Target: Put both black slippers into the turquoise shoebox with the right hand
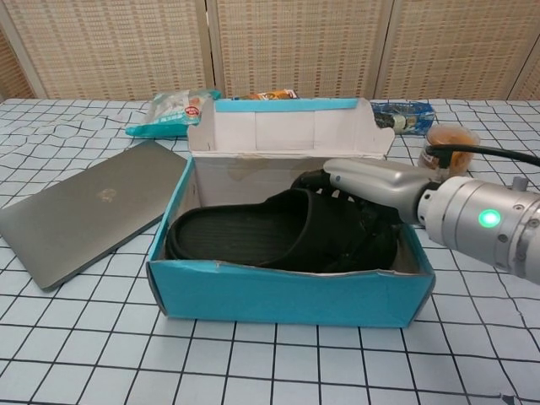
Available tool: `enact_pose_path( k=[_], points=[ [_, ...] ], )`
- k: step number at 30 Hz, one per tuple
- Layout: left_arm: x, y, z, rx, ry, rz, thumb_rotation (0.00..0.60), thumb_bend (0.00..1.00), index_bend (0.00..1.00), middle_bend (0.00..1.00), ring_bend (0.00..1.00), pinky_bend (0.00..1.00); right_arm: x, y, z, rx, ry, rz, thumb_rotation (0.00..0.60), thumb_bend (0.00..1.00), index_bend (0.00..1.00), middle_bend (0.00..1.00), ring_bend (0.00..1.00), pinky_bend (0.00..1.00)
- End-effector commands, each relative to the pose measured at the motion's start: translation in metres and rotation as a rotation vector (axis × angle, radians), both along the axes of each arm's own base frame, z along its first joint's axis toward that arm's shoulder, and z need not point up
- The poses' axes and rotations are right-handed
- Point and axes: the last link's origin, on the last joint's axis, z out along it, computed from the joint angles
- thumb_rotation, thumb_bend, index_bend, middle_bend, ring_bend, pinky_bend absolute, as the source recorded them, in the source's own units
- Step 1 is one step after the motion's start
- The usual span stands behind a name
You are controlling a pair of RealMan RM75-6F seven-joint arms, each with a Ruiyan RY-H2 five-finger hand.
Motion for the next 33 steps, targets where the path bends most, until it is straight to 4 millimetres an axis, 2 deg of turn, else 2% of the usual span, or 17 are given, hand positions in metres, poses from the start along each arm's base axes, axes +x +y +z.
enact_pose_path(
  k=[1, 6, 7, 11, 13, 15, 19, 27, 30, 33],
  points=[
    [0.001, 0.0, -0.001, -0.004, -0.003, 0.0, 0.6, 0.45, 0.28, 0.2, 0.18, 0.37, -0.007, -0.001, -0.002, -0.006, 0.022, -0.011, 0.6, 0.05, 0.6, 0.61, 0.45, 0.42],
    [0.0, 0.0, -0.001, -0.005, 0.007, 0.001, 0.6, 0.46, 0.28, 0.2, 0.18, 0.37, -0.016, -0.006, -0.008, 0.002, 0.009, -0.045, 0.6, 0.05, 0.58, 0.61, 0.42, 0.41],
    [0.0, 0.0, -0.002, -0.007, 0.004, 0.003, 0.6, 0.46, 0.28, 0.2, 0.18, 0.37, -0.017, -0.007, -0.009, 0.008, -0.008, -0.054, 0.6, 0.05, 0.54, 0.57, 0.37, 0.39],
    [0.0, 0.0, -0.001, -0.007, 0.006, 0.003, 0.6, 0.45, 0.28, 0.2, 0.18, 0.37, -0.016, -0.011, -0.007, 0.022, -0.09, -0.075, 0.6, 0.05, 0.28, 0.28, 0.07, 0.23],
    [0.0, 0.0, -0.001, -0.007, 0.005, 0.003, 0.6, 0.45, 0.28, 0.2, 0.18, 0.37, -0.016, -0.013, -0.002, 0.012, -0.124, -0.065, 0.6, 0.05, 0.19, 0.19, 0.01, 0.13],
    [0.0, 0.0, -0.001, -0.007, 0.0, 0.003, 0.6, 0.45, 0.28, 0.2, 0.18, 0.37, -0.014, -0.013, 0.003, 0.004, -0.16, -0.055, 0.6, 0.05, 0.13, 0.12, 0.0, 0.07],
    [0.0, 0.0, -0.002, -0.008, 0.009, 0.001, 0.6, 0.45, 0.28, 0.2, 0.18, 0.37, -0.014, -0.013, 0.013, 0.0, -0.201, -0.044, 0.6, 0.05, 0.06, 0.06, 0.0, 0.04],
    [0.0, 0.0, -0.002, -0.007, 0.009, 0.0, 0.6, 0.46, 0.28, 0.2, 0.18, 0.37, -0.015, -0.017, 0.036, -0.026, -0.254, -0.07, 0.6, 0.05, 0.03, 0.05, 0.0, 0.02],
    [0.0, 0.0, -0.001, -0.008, 0.0, 0.005, 0.6, 0.46, 0.28, 0.2, 0.18, 0.37, -0.023, -0.017, 0.066, -0.079, -0.277, -0.083, 0.6, 0.05, 0.03, 0.05, 0.0, 0.02],
    [-0.001, 0.0, 0.001, 0.001, 0.002, 0.003, 0.6, 0.46, 0.28, 0.2, 0.18, 0.37, -0.051, -0.008, 0.103, -0.16, -0.202, -0.091, 0.6, 0.05, 0.03, 0.05, 0.0, 0.02]
  ],
)
